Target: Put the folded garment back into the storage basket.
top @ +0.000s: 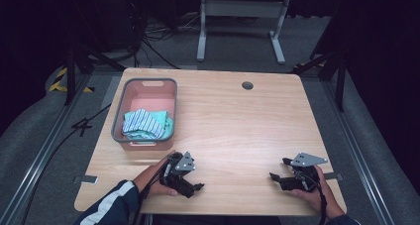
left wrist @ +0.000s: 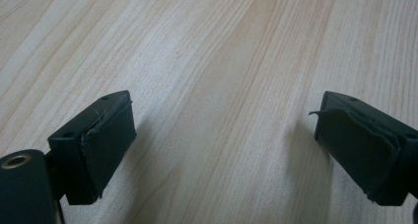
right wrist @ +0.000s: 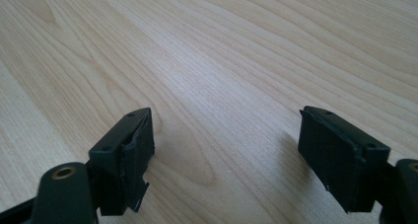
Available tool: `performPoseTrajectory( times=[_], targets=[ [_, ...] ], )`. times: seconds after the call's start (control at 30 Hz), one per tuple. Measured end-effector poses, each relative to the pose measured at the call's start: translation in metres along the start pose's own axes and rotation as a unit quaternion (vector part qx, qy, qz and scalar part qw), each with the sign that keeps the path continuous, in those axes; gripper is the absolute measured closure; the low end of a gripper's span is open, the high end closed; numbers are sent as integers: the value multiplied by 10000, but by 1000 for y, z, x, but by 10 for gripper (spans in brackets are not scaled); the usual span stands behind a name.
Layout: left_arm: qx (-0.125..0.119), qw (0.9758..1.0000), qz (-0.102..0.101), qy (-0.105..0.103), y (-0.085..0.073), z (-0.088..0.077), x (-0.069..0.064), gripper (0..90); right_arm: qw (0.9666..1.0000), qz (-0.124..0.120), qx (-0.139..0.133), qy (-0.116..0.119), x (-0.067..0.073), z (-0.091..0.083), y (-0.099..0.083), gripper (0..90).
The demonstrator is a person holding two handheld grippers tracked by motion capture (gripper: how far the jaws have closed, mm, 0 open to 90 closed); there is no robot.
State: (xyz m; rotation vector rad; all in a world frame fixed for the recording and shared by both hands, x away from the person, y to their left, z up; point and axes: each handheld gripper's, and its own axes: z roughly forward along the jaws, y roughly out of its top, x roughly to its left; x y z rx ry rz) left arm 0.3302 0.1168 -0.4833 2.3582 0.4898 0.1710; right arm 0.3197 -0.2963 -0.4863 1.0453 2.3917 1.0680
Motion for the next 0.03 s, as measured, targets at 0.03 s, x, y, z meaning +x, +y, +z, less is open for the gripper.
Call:
performPoseTrajectory(
  times=[0.03],
  targets=[
    [1, 10000, 3, 1, 0, 0, 0, 85, 10000, -1, 0, 0, 0, 0, 0, 219]
  ],
)
